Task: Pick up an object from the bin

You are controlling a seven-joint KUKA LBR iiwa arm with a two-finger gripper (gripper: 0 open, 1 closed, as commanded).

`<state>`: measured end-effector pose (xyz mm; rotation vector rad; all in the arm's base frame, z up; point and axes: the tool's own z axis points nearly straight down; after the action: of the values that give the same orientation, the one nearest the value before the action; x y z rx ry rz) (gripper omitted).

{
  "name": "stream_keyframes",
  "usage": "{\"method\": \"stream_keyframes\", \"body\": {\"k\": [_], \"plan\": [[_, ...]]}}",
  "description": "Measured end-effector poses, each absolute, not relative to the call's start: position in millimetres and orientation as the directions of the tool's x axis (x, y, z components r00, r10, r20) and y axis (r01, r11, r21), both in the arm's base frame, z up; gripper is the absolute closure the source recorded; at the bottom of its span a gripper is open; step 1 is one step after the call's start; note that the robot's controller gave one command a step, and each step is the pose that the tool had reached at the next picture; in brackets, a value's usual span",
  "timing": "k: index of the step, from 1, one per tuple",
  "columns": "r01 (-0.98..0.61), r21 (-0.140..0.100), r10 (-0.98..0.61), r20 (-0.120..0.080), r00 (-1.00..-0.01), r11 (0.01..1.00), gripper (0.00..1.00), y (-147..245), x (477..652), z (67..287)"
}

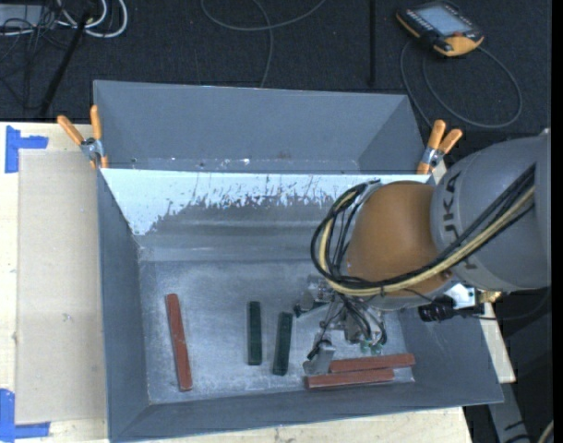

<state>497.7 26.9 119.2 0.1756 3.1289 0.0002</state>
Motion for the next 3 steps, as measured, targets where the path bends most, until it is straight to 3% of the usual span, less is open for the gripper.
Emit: {"method": "stream_keyframes", "body": {"k": [1,2,3], "plan": [[0.181,0.001,0.181,0.007,-0.984,0.984,0.00,48,495.1,90],[-0.182,0.000,-0.182,0.001,-0.983,0.983,1.00,85,512.7,114],[-0.182,0.000,-0.182,0.001,-0.983,0.983,1.00,85,512.7,114]]}}
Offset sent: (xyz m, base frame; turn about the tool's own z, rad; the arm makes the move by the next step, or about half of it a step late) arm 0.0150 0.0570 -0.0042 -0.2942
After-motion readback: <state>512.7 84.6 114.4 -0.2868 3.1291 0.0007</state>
